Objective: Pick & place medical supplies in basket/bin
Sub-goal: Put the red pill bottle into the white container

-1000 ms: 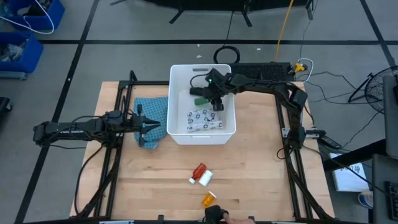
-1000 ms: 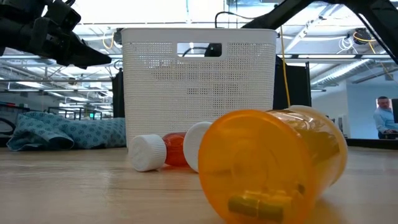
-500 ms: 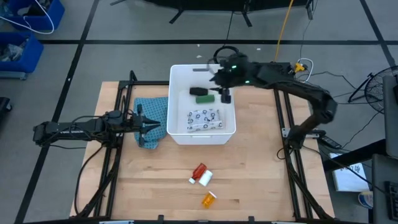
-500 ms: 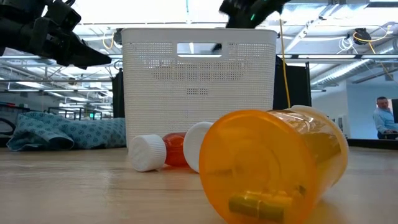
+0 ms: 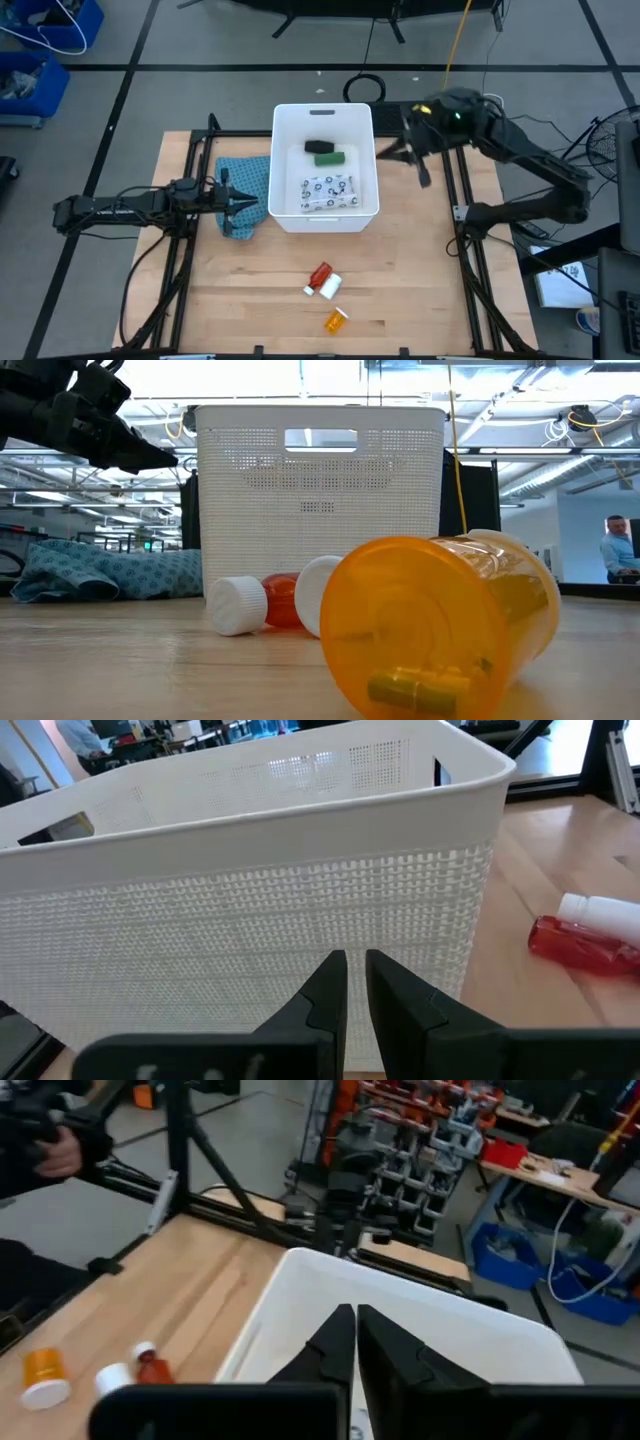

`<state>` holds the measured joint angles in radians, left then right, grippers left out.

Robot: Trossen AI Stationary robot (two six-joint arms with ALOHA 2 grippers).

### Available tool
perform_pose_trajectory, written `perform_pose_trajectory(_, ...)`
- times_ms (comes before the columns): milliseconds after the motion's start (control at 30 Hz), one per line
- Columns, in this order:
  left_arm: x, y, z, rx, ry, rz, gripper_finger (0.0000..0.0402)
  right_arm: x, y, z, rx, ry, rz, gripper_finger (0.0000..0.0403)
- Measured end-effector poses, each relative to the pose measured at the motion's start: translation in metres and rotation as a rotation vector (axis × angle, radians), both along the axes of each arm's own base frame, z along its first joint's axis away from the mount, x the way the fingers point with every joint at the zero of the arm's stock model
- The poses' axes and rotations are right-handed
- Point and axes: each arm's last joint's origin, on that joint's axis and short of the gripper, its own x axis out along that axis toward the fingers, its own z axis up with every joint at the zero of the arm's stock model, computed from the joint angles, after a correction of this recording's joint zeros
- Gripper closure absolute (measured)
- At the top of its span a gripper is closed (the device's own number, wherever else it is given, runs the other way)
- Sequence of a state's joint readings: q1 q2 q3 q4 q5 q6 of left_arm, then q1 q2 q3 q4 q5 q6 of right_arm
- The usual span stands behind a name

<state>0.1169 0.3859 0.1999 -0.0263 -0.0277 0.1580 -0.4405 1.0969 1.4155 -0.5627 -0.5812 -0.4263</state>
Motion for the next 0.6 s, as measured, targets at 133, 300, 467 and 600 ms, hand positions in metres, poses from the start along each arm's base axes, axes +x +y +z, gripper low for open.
perform_pose_trajectory(133, 0.0, 0.0, 0.0, -0.001, 0.001, 0.0, 0.0355, -0.021, 0.015, -0.022, 0.02, -0.061, 0.012, 0.04)
perform_pose_trajectory(300, 0.0, 0.0, 0.0, -0.001, 0.001, 0.001, 0.0355, -0.046, 0.026, -0.064, 0.026, -0.155, -0.025, 0.0402)
perform_pose_trajectory(467, 0.0, 0.0, 0.0, -0.001, 0.001, 0.001, 0.0355, -0.066, 0.027, -0.103, 0.067, -0.283, -0.169, 0.0402)
perform_pose_trajectory(600, 0.0, 0.0, 0.0, -0.001, 0.0, 0.001, 0.0355, -0.07, 0.027, -0.137, 0.164, -0.301, -0.192, 0.0402)
